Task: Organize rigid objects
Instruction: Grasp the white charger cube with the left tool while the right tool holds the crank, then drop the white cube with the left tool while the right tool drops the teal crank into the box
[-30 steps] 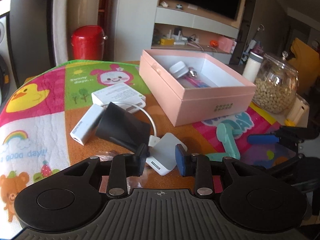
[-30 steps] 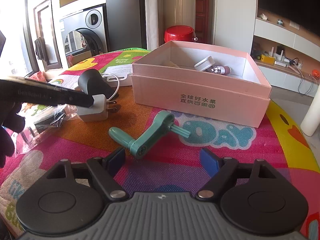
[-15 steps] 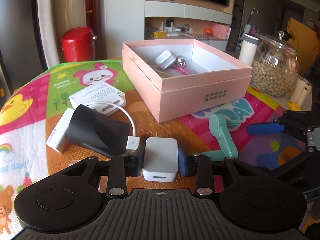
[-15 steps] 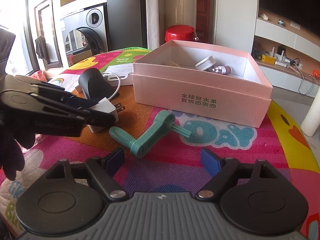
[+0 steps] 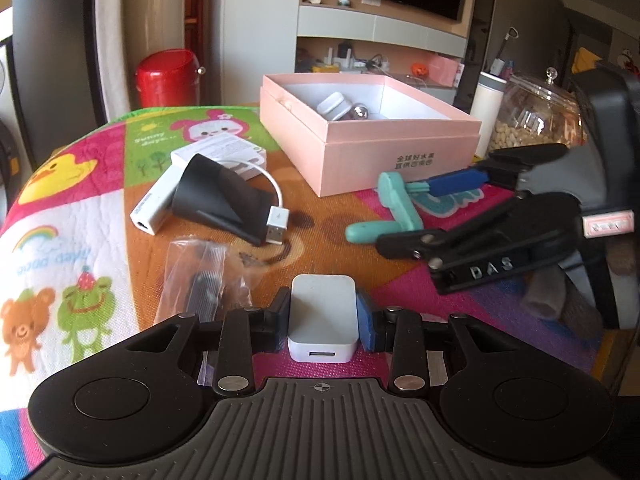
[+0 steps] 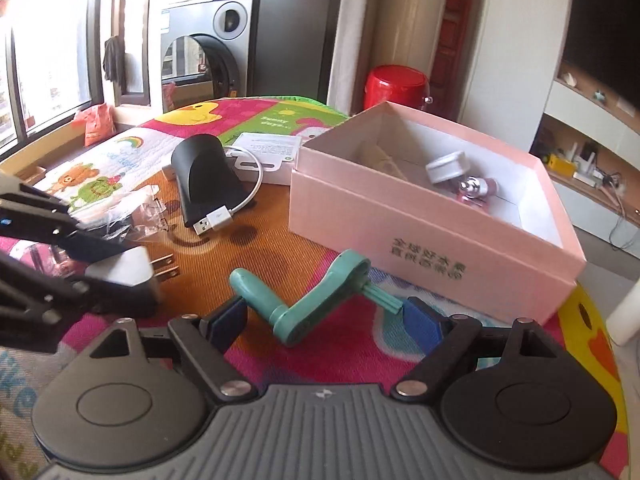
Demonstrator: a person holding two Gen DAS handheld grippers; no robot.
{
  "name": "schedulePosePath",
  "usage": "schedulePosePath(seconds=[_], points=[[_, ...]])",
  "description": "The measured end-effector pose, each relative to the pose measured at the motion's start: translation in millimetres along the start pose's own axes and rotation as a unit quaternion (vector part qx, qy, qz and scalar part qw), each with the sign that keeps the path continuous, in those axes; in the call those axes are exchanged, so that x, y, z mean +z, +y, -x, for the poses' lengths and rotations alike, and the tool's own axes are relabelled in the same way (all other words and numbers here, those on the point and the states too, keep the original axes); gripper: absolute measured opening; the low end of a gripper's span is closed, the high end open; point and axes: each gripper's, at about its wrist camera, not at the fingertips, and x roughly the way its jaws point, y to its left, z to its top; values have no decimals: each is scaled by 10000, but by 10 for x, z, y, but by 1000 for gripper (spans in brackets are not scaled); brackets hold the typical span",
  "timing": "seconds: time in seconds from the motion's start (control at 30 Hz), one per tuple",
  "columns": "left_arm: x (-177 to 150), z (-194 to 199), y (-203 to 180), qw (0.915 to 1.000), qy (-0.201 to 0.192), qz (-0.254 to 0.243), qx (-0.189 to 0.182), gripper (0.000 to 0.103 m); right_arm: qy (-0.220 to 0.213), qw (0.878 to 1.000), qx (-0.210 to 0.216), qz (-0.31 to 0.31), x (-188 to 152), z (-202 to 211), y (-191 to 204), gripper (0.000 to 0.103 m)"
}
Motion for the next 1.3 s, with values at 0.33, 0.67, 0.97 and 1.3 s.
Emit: schedulePosePath(seconds=[0.33, 0.67, 0.97, 1.3], points=[[-63, -22, -25, 9996, -229, 155, 75, 39, -55, 9998, 182, 118, 122, -155, -71, 86], [-92, -6, -41, 9994, -288, 133, 100, 39, -128, 9996, 245, -60, 19, 12, -76, 65], [-145, 14, -113, 9987, -402, -140, 280, 38, -39, 9999, 124, 79, -36, 85, -13, 73], [-146, 24, -79, 9988, -437, -57, 226, 37, -385, 9990, 98, -184, -24, 400, -25, 71]])
